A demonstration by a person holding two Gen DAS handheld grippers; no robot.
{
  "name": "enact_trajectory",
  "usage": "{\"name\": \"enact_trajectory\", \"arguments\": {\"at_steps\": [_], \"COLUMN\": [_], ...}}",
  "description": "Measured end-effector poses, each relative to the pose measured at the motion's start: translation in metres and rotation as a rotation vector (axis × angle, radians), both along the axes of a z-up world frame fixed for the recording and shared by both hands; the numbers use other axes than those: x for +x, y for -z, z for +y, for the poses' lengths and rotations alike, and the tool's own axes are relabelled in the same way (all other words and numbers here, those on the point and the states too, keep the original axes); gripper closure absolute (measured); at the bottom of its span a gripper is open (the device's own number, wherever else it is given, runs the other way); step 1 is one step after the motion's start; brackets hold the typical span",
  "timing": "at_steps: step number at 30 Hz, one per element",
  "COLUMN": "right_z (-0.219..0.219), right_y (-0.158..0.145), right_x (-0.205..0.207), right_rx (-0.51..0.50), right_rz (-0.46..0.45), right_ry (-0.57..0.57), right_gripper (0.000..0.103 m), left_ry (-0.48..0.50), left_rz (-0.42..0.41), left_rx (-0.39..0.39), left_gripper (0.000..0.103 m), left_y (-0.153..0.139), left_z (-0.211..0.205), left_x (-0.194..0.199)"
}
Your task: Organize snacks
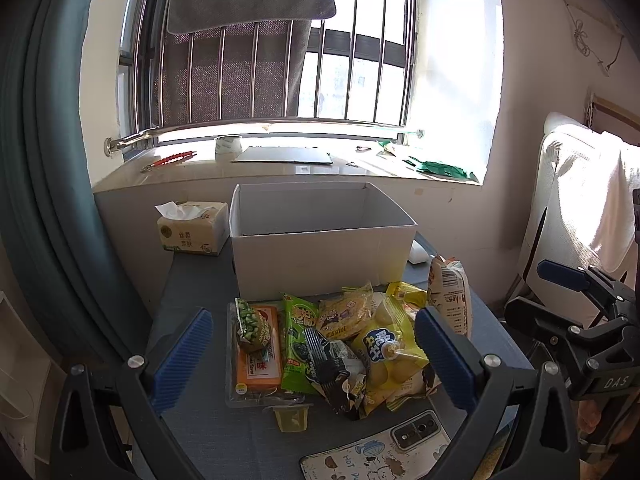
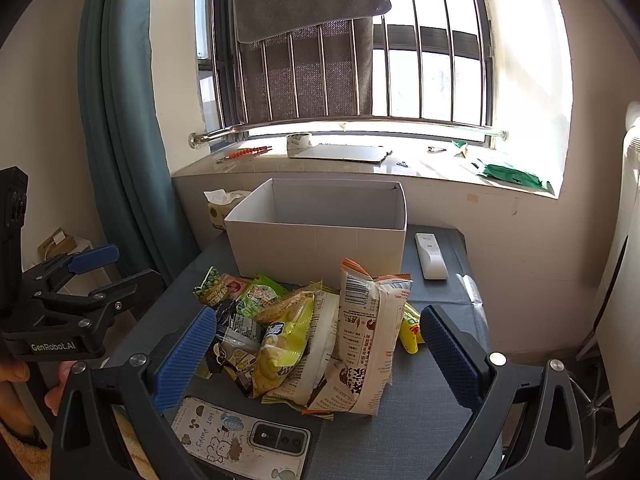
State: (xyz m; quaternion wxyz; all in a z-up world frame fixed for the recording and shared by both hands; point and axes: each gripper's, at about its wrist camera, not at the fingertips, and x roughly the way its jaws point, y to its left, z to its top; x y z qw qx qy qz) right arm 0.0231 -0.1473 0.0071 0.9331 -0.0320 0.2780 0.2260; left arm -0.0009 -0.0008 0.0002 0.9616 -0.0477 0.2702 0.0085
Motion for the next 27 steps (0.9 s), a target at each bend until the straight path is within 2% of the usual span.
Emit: {"name": "enact_trajectory", "arguments": {"at_steps": [27], "right_z": [-0.0014], "right_y": [0.0037], "right_x": [0.0008], "right_rx": [0.002], "right_rz": [0.01], "right_ry": [0.003], "right_gripper": [0.0], "left_ry": [-0.014], "left_rz": [0.006], "left_rx": [0.01], "left_gripper": [0.0], "left_y": [-0.0007], "left_z": [-0.0002], "left_x": [-0.0008]}}
